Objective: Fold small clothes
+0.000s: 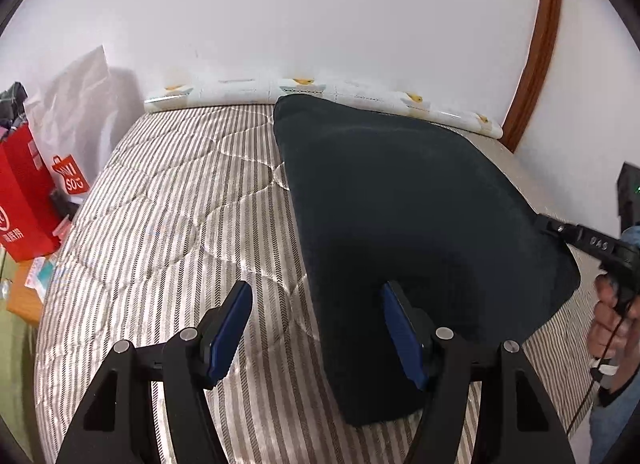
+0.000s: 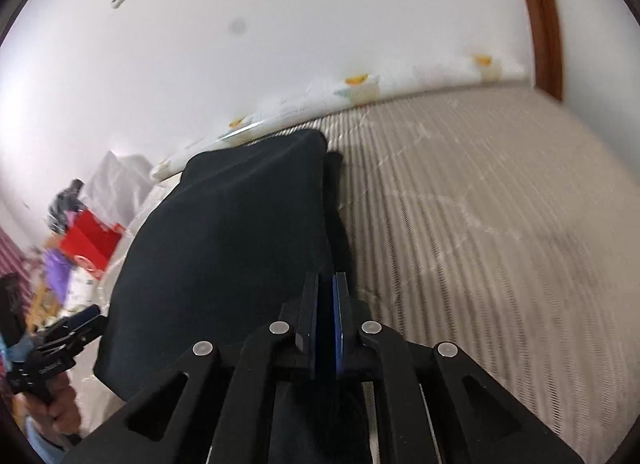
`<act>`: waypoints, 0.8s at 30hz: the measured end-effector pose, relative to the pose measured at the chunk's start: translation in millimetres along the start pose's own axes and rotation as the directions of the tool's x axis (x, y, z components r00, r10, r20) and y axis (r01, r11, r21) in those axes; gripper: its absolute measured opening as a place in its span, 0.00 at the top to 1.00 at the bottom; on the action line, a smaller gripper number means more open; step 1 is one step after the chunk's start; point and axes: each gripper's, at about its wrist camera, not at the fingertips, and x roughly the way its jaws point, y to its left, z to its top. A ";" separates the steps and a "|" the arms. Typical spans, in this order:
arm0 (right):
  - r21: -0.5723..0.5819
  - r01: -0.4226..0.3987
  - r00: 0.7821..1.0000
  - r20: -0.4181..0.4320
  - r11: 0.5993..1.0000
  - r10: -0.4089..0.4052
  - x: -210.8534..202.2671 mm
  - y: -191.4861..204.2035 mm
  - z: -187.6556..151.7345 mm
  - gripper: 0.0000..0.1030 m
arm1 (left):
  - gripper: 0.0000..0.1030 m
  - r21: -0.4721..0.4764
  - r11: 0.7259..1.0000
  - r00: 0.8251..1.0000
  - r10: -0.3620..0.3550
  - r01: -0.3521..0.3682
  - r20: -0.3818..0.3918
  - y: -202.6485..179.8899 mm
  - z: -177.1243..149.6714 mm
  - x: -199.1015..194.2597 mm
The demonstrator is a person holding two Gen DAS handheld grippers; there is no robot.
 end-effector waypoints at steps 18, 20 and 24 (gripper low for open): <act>-0.166 0.111 0.992 -0.035 0.980 -0.119 -60.6 5.5 -76.6 0.65 | 0.38 0.022 1.000 0.997 -0.020 0.022 -0.068 1.8 -60.4 -16.8; -0.160 0.101 0.992 -0.054 0.982 -0.111 -50.2 7.5 -81.2 0.65 | 0.38 0.011 1.000 0.997 -0.015 0.016 -0.073 1.8 -62.5 -10.8; -0.119 0.117 0.991 -0.050 0.986 -0.124 -25.2 8.6 -78.4 0.68 | 0.61 0.010 1.000 0.999 -0.005 0.005 -0.043 -3.2 -50.2 3.4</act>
